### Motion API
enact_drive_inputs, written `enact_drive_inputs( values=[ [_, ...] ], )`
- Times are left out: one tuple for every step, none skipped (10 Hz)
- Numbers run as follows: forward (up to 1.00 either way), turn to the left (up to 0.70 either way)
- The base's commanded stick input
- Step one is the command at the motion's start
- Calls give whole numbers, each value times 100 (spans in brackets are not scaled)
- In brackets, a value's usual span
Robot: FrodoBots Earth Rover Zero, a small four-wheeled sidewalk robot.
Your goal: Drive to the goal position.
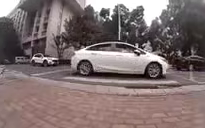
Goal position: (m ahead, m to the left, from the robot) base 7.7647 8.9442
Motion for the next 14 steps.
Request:
enact_drive_inputs(
  values=[
    [70,14],
    [70,14],
    [70,14],
    [70,14],
    [70,14],
    [70,14],
    [70,14],
    [70,14],
    [70,14],
    [70,14],
    [70,14],
    [63,18],
    [45,27],
    [45,27]
  ],
)
